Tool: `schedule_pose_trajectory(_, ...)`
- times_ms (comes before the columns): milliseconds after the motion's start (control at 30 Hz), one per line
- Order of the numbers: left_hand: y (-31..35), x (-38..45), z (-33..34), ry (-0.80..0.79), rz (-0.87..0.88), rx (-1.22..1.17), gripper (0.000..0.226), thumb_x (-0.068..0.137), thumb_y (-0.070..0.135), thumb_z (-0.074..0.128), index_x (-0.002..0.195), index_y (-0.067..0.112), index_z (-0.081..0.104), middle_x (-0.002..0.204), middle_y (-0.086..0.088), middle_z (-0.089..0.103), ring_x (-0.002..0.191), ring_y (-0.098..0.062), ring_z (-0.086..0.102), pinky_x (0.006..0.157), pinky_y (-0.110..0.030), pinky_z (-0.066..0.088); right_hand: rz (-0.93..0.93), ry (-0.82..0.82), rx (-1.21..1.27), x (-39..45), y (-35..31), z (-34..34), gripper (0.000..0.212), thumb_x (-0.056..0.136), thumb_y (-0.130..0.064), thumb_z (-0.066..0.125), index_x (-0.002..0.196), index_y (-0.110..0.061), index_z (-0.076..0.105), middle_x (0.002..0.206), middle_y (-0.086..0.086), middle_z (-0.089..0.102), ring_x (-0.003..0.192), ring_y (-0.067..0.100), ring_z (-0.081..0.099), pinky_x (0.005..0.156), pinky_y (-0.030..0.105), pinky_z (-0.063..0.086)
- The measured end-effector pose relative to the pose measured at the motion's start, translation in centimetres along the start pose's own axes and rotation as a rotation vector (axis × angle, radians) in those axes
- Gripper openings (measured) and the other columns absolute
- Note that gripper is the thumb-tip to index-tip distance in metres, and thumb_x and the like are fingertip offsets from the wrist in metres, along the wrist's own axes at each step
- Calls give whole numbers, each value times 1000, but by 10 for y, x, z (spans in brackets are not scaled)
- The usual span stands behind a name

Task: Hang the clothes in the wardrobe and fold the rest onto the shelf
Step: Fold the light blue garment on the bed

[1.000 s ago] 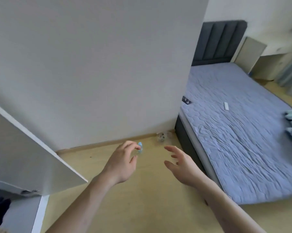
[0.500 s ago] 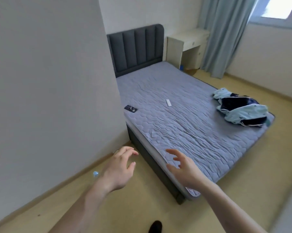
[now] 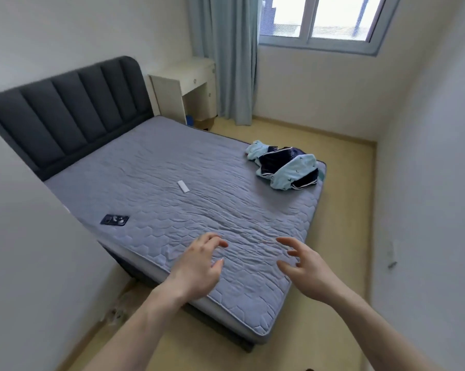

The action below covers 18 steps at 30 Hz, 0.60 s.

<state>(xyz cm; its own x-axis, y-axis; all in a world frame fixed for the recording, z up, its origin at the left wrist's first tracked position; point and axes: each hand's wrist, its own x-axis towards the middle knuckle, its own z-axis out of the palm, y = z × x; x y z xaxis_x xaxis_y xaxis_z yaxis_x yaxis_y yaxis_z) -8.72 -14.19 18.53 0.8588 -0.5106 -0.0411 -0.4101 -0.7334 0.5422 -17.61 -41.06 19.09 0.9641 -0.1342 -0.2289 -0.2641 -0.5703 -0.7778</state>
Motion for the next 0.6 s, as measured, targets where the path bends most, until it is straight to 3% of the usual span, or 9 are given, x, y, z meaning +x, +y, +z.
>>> schedule_pose_trajectory(200, 47, 99, 27, -25, 58, 4, 30, 98, 30, 59, 128, 30, 58, 136, 16, 48, 130, -8, 47, 113, -30, 38, 20, 53, 12, 57, 48, -72, 49, 96, -33, 69, 140, -43, 50, 140, -21, 52, 127, 7, 52, 103, 26, 44)
schedule_pose_trajectory(600, 140, 256, 87, 23, -42, -42, 30, 98, 34, 61, 128, 34, 58, 139, 19, 45, 131, -4, 45, 112, -25, 37, -5, 4, -10, 193, 125, -237, 48, 97, -34, 67, 141, -40, 50, 142, -17, 52, 129, 7, 51, 102, 26, 45)
